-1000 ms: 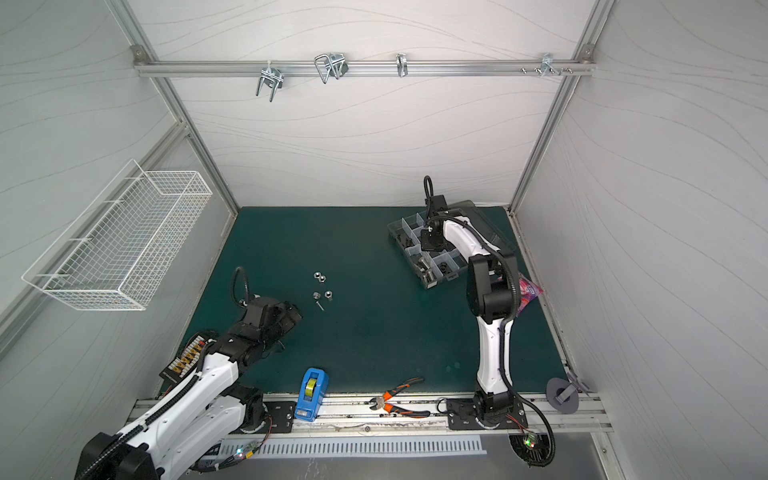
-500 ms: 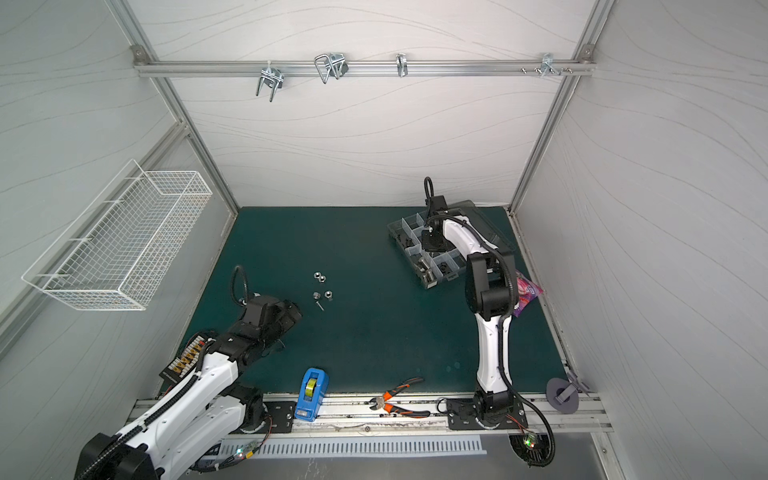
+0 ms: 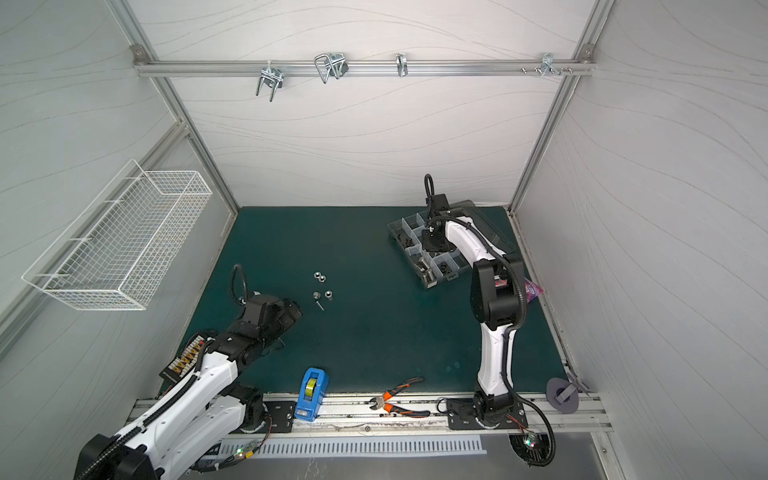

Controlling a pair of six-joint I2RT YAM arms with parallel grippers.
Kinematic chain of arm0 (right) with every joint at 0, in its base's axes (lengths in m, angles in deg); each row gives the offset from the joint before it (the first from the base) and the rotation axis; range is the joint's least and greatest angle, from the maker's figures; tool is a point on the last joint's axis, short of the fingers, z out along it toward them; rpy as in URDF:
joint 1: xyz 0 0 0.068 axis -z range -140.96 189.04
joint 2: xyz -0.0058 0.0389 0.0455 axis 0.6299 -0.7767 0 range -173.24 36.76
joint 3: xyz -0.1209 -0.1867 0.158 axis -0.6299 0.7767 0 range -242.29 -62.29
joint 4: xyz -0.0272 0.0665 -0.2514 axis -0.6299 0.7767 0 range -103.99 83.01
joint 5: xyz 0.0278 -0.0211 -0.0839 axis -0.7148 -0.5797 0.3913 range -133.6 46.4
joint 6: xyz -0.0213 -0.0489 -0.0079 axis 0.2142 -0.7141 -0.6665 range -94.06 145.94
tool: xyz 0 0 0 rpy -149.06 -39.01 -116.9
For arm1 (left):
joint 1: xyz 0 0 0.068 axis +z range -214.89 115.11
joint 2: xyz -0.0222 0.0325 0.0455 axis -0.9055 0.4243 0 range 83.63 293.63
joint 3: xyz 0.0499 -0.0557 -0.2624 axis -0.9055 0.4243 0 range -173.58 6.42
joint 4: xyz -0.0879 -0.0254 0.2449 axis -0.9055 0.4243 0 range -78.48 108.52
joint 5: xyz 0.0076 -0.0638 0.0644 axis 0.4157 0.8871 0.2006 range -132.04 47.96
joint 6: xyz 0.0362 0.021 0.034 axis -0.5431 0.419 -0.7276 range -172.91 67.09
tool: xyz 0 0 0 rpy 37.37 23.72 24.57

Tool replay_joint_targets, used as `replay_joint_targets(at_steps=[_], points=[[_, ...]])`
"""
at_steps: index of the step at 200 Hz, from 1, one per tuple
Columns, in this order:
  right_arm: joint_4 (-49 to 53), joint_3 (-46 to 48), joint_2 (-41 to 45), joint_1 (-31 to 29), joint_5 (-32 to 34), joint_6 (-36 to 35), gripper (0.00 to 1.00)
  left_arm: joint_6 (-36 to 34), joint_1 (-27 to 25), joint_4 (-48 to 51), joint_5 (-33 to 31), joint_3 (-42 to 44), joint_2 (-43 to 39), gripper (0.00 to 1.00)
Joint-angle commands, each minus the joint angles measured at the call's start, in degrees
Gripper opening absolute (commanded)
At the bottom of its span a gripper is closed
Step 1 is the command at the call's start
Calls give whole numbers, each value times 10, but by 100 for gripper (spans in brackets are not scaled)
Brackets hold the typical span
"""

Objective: Sort the screws and nuts into containers
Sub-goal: 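Open the right gripper to drop the screw beside the other small screws, then move the open right gripper back over the nut pile, then lower the right gripper and close it on the last small silver screw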

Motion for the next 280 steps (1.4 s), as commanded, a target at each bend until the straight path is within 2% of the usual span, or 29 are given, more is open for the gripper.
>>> replay_joint_targets(at_steps=[1,57,92,129,198,280], points=[[10,17,41,-42,7,5,26,0,3,-6,-4,-19,-8,99],[0,31,50,-172,6,11,26,6,3,5,-16,-12,-24,99],[4,4,12,-262,3,9,28,10,3,11,-22,-5,-38,99],[9,-39,-40,-326,-19,11,28,12,3,22,-27,-3,-51,99],[17,-116,-122,-406,-30,1,28,26,3,20,-26,13,-72,99],[25,-187,-200,-432,-22,-18,31,29,3,16,-19,16,-70,99]])
